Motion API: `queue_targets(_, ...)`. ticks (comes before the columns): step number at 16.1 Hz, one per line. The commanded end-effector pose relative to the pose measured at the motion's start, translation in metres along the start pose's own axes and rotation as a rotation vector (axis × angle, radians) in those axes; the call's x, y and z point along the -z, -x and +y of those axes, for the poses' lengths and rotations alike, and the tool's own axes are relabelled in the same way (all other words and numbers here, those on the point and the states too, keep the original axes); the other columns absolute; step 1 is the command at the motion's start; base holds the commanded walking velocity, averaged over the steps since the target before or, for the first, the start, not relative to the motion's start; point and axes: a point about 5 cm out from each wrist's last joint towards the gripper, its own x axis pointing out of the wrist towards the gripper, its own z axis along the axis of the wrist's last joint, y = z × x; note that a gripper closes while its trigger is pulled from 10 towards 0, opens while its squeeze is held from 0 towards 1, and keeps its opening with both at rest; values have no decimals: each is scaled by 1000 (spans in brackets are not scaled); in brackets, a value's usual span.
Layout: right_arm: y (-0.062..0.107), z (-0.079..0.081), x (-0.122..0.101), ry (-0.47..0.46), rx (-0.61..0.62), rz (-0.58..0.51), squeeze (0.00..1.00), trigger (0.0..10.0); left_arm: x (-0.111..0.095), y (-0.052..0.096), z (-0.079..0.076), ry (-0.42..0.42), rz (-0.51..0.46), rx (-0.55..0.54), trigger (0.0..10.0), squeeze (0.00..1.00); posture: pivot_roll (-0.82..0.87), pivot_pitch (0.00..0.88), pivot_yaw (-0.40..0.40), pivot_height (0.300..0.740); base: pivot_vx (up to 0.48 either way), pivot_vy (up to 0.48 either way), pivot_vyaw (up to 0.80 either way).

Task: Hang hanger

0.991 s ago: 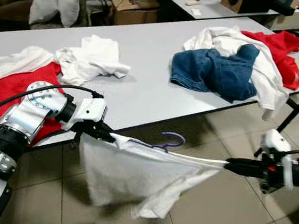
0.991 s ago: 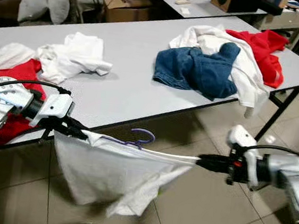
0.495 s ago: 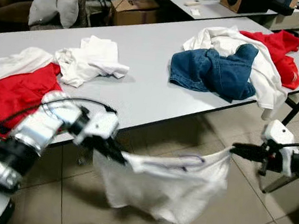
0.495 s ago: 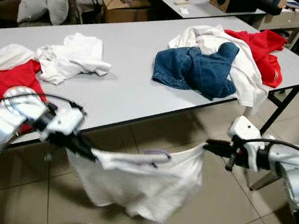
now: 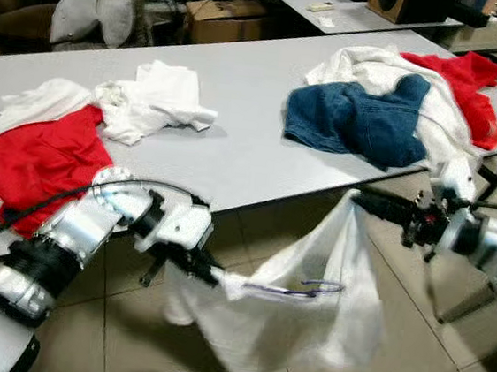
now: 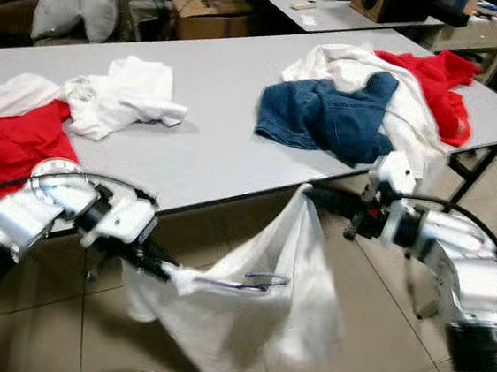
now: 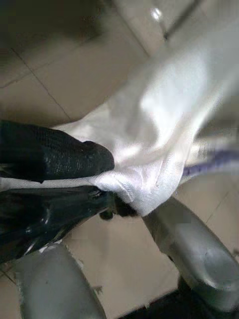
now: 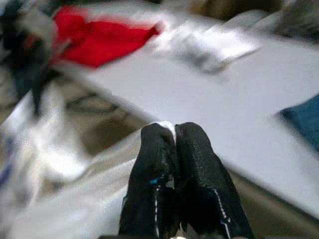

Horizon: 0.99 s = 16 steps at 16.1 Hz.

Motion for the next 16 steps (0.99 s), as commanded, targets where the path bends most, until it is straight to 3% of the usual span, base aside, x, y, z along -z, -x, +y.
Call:
queue_targets(1,9,7,10,-5,-45,70,0,0,2,15,3,7,24,-43,0,0,-49,0,52,740,0,0,0)
queue_targets(2,9,7,10,-5,-45,70,0,0,2,15,3,7,24,-43,0,0,-49,0,52,740,0,0,0)
queue_targets(4,33,13,39,-26,-65,273,0,0,4,34,0,5,51,-38,0,0,-50,0,55,740,0,0,0)
queue_targets(9,51,7,58,-8,-44,476,0,0,1,39,3,-53,94,-6,0,0,-49,0,53,740,0,0,0)
queue_targets(11,47,-7,54,79,65,461,0,0,-5,34,3,-90,85,25,0,0,-48,0,54,740,0,0,0)
queue_targets(13,38,-20,43,136,160,388,0,0,-11,21,-2,-117,50,76,0,0,-48,0,54,740,0,0,0)
queue_targets(15,21,-33,27,208,240,313,0,0,-19,-6,-8,-150,-16,152,0,0,-52,0,59,740,0,0,0)
queue_targets(16,11,-33,19,219,217,253,0,0,-18,-14,-6,-146,-20,159,0,0,-53,0,58,740,0,0,0)
